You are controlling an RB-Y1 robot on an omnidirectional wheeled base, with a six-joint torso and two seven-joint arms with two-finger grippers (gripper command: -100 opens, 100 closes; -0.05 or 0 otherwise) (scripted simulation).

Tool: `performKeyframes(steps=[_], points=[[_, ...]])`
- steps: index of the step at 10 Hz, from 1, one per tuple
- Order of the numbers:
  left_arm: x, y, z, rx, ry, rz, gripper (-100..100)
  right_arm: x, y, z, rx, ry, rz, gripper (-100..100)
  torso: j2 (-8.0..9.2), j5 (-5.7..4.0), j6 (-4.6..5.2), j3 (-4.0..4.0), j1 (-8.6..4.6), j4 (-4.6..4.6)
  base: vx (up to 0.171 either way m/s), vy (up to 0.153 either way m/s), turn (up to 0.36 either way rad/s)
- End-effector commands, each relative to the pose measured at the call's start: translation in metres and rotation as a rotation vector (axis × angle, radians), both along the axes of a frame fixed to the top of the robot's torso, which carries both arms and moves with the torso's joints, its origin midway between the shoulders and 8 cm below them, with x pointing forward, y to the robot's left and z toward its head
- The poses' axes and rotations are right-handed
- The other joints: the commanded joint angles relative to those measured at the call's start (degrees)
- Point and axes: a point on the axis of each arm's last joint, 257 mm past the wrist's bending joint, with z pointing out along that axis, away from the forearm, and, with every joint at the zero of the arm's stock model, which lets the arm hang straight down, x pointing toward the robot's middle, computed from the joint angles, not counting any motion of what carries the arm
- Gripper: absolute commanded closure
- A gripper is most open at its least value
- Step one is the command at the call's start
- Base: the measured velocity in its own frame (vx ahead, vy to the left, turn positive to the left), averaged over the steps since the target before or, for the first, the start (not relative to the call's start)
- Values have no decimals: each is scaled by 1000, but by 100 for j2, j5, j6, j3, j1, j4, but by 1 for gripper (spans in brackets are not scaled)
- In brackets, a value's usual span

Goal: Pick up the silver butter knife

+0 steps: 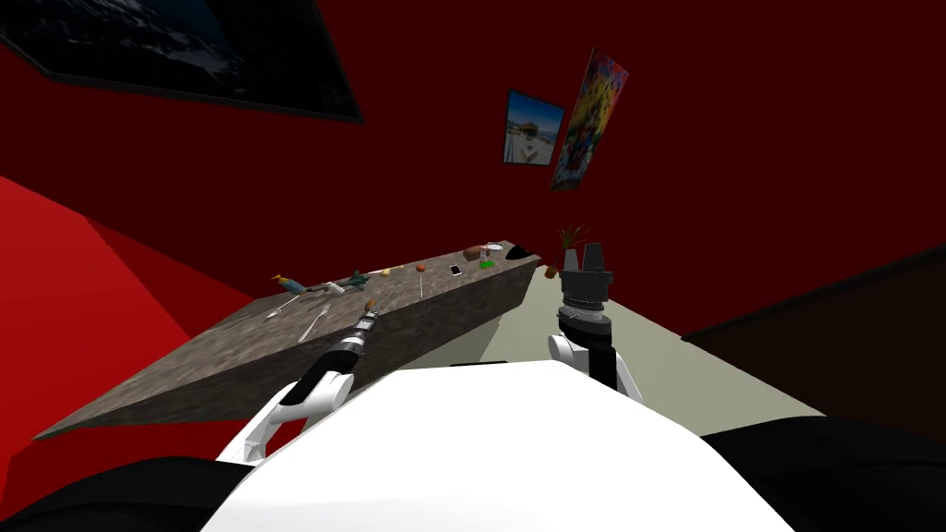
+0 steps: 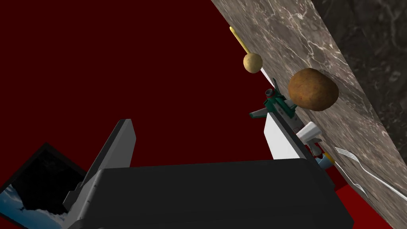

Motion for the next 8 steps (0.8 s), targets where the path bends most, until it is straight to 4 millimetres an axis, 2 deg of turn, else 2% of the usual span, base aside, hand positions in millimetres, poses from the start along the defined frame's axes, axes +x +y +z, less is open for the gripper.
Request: performKeyframes(steps=[1, 2, 3, 4, 5, 6, 7, 8], points=[[-11, 28, -18, 42, 91, 30, -100, 0, 0, 0, 0, 0, 0, 0, 0, 0, 0, 0, 0, 0, 9, -135, -255], [-11, 28, -19, 58, 99, 29, -100, 0, 0, 0, 0, 0, 0, 0, -1, -2, 1, -1, -5, 0, 13, -100, -70], [-19, 45, -32, 82, 160, 48, -100, 0, 0, 0, 0, 0, 0, 0, -2, 0, -4, -1, 4, 0, 29, -103, -146], [-19, 45, -32, 91, 162, 46, -100, 0, 0, 0, 0, 0, 0, 0, -7, 1, 0, -4, 5, -1, 29, -73, -71], [-28, 63, -43, 120, 223, 62, -100, 0, 0, 0, 0, 0, 0, 0, -8, 2, -3, -4, 14, -1, 34, -85, -150], [-28, 63, -43, 123, 223, 62, -100, 0, 0, 0, 0, 0, 0, 0, -9, 3, -1, -5, 13, -2, 29, -61, -81], [-37, 79, -54, 151, 283, 77, -100, 0, 0, 0, 0, 0, 0, 0, -8, 3, -3, -4, 20, -1, 47, -67, -186], [-37, 79, -54, 153, 283, 76, -100, 0, 0, 0, 0, 0, 0, 0, -13, 4, 0, -7, 19, -2, 44, -50, -76]])
